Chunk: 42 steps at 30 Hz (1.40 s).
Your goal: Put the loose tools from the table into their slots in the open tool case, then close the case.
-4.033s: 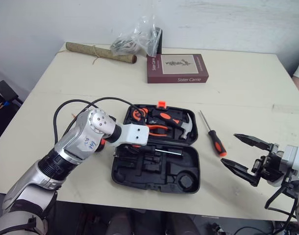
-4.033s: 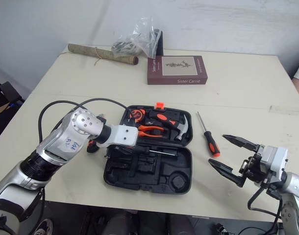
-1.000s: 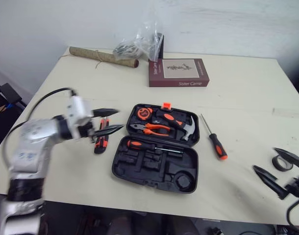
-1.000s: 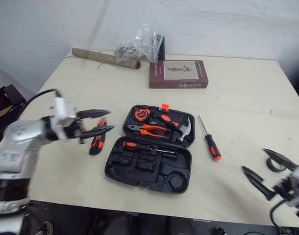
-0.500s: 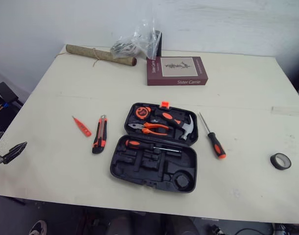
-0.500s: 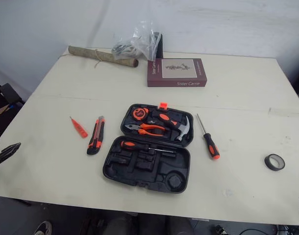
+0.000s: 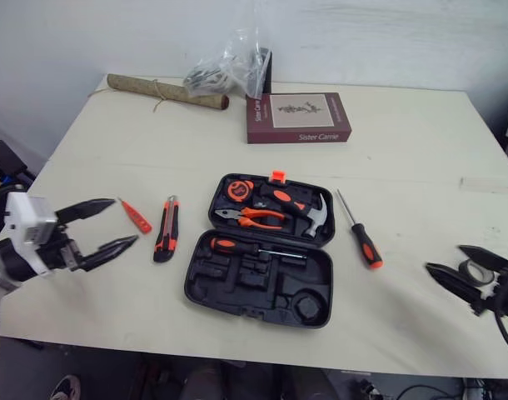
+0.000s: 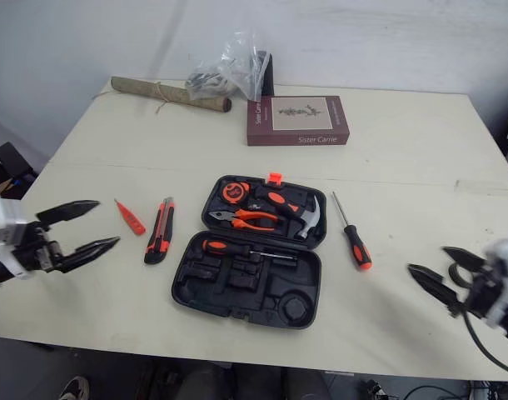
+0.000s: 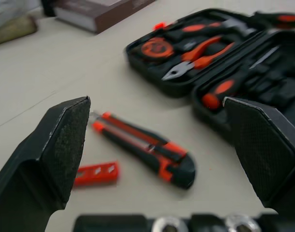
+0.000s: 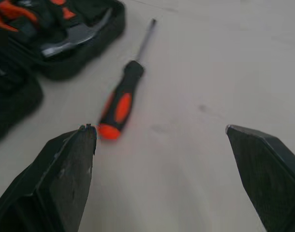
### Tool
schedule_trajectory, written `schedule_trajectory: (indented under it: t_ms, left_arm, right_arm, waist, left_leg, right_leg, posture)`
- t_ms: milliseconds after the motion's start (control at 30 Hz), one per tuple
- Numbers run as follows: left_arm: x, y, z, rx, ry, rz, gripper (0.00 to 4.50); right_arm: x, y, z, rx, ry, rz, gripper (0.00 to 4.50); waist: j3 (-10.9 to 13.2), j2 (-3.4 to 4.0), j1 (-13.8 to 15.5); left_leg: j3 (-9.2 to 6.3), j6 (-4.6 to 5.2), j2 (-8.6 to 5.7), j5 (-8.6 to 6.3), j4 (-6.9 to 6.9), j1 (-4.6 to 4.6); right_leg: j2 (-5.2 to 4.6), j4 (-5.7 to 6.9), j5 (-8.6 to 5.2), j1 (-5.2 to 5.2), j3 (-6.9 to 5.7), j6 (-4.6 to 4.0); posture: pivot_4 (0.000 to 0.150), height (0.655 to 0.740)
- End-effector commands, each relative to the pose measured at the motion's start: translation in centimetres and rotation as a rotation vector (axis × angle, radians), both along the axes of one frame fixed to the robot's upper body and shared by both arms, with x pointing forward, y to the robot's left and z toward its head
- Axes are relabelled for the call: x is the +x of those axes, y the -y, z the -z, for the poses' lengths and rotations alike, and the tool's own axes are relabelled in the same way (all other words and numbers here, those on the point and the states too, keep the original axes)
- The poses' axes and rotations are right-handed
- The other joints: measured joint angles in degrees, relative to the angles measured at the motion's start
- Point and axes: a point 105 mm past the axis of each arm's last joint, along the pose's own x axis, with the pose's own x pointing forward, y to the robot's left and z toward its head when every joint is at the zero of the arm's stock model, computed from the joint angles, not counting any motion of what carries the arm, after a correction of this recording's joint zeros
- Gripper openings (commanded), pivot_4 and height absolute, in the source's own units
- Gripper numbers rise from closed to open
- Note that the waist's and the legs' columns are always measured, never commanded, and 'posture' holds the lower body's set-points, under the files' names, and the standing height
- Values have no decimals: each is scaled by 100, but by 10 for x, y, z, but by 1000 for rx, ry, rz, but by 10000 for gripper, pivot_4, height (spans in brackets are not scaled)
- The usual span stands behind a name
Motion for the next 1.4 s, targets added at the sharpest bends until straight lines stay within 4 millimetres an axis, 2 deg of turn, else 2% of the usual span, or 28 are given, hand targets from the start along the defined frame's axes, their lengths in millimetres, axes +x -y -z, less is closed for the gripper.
schedule_trajectory:
  t_ms: [33,167,267,367,633,733,800,833,933,1100,1133,1200,1267,1333,1400]
  left_arm:
    - [-14,41,-6,-13,-21,161,44680]
    - [-26,71,-11,-34,-34,280,44680]
    - [-31,83,-7,-27,-49,327,44680]
    - [-31,86,-7,-17,-43,340,44680]
    - [-29,87,-11,-5,-32,351,44680]
    - [-28,87,-13,-1,-26,352,45000]
    - [-27,88,-14,0,-24,357,45000]
    - [-28,90,-13,3,-26,369,45000]
    - [-31,92,-13,4,-36,402,45000]
    - [-39,96,-16,-15,-88,487,45000]
    - [-38,96,-17,-16,-90,491,45000]
    - [-34,95,-20,-5,-51,478,45000]
    - [-32,94,-20,3,-40,471,45000]
    - [-31,90,-16,23,-36,457,45000]
    - [-30,86,-12,42,-35,442,45000]
  right_arm:
    - [8,-19,5,-19,-188,14,45000]
    - [18,-37,13,-69,-315,25,45000]
    - [34,-39,19,-97,-305,99,45000]
    - [48,-35,26,-141,-275,182,45000]
    - [56,-40,47,-130,-265,254,45000]
    - [53,-38,54,-135,-264,281,36915]
    - [51,-34,59,-146,-257,296,27648]
    - [50,-32,60,-138,-245,311,21612]
    - [51,-30,58,-106,-197,331,9678]
    - [59,-26,37,-67,-2,355,9708]
    - [61,-30,26,-51,66,314,9708]
    - [60,-54,-4,-58,191,80,9708]
    - [55,-75,-22,-72,224,-110,9708]
    - [42,-105,-31,-76,139,-368,9708]
    - [33,-122,-37,-83,69,-517,9708]
  waist:
    - [1,-3,0]
    - [2,-5,18]
    - [1,-5,27]
    - [1,-4,28]
    - [-4,-12,3]
    - [-11,-24,1]
    - [-18,-35,15]
    - [-19,-36,20]
    - [-29,-52,23]
    - [-39,-67,23]
    - [-37,-65,23]
    - [-20,-37,27]
    - [1,-2,3]
    - [3,4,-31]
    - [7,10,-86]
  left_leg:
    - [-2,-1,2,0,5,-4]
    - [-9,5,0,4,29,-44]
    - [-13,3,1,5,36,-68]
    - [-20,4,4,4,79,-143]
    - [-23,13,4,6,89,-136]
    - [-24,12,3,7,88,-135]
    - [-24,12,3,7,88,-134]
    - [-24,12,3,7,88,-134]
    - [-25,12,2,7,88,-132]
    - [-26,13,0,7,88,-131]
    - [-26,13,0,7,88,-131]
    - [-25,13,-2,7,90,-133]
    - [-21,15,-4,6,90,-133]
    - [-19,13,0,7,87,-131]
    - [-20,12,6,8,88,-128]
  right_leg:
    - [2,-1,0,-1,0,1]
    - [5,-4,6,-29,0,12]
    - [10,-7,7,-47,1,12]
    - [17,15,9,-109,2,17]
    - [15,14,15,-95,4,25]
    - [16,14,15,-93,4,25]
    - [16,13,15,-92,4,25]
    - [16,14,15,-91,4,25]
    - [16,12,15,-88,4,26]
    - [15,12,16,-86,4,27]
    - [15,12,16,-86,4,27]
    - [14,12,16,-88,5,27]
    - [15,13,17,-90,9,30]
    - [22,15,17,-93,11,29]
    - [27,19,18,-95,10,28]
  posture:
    - [1500,7400]
    - [1500,7400]
    - [1500,7400]
    - [1500,7400]
    - [1500,7400]
    - [1500,7400]
    - [1500,7400]
    - [1500,7400]
    - [1500,7400]
    - [1500,7400]
    - [1500,7400]
    - [1500,7400]
    - [1500,7400]
    - [1500,7400]
    - [1500,7400]
